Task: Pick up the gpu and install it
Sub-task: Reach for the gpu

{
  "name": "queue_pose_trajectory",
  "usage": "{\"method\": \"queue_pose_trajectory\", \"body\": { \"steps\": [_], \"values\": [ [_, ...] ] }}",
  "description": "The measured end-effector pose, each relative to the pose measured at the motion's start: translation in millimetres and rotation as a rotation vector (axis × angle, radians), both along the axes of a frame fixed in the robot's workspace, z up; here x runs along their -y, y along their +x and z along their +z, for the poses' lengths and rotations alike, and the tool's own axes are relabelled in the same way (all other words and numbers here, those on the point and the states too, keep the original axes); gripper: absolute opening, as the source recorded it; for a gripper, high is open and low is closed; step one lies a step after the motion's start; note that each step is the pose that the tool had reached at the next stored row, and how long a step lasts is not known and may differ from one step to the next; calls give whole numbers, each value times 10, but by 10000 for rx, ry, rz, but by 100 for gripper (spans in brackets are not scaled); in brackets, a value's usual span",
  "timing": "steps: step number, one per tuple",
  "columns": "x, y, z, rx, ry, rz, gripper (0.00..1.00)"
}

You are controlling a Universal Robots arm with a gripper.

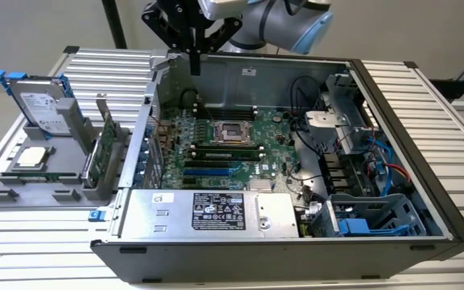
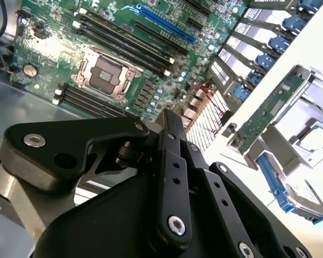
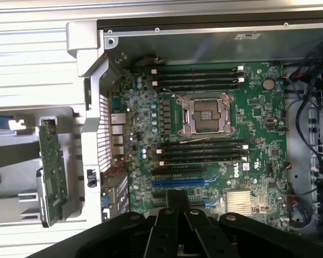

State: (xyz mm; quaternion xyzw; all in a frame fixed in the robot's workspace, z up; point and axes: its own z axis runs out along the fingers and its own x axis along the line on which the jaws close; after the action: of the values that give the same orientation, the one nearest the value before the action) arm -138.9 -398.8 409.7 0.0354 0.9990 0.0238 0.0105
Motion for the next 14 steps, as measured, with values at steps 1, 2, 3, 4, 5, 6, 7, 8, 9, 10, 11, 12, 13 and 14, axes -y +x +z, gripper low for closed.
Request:
{"method": "queue_pose_trajectory", "body": {
  "steps": [1,2,3,4,5,6,7,8,9,10,11,12,13,14],
  "values": [
    [0,-11,0,0,0,-1,0],
    [0,-23,0,0,0,1,0],
    [0,-34,0,0,0,0,0],
    [0,-46,0,0,1,1,0],
    [0,-57,0,0,0,1,0],
    [0,-68,0,0,0,1,0],
    [0,-79,0,0,0,2,0],
    [0,-89,0,0,0,3,0],
    [0,-101,0,0,0,3,0],
    [0,-111,0,0,0,4,0],
    [0,-121,0,0,0,4,0],
    [0,-132,0,0,0,4,0],
    [0,-143,0,0,0,5,0],
    [0,-154,0,0,0,5,0]
  ]
}}
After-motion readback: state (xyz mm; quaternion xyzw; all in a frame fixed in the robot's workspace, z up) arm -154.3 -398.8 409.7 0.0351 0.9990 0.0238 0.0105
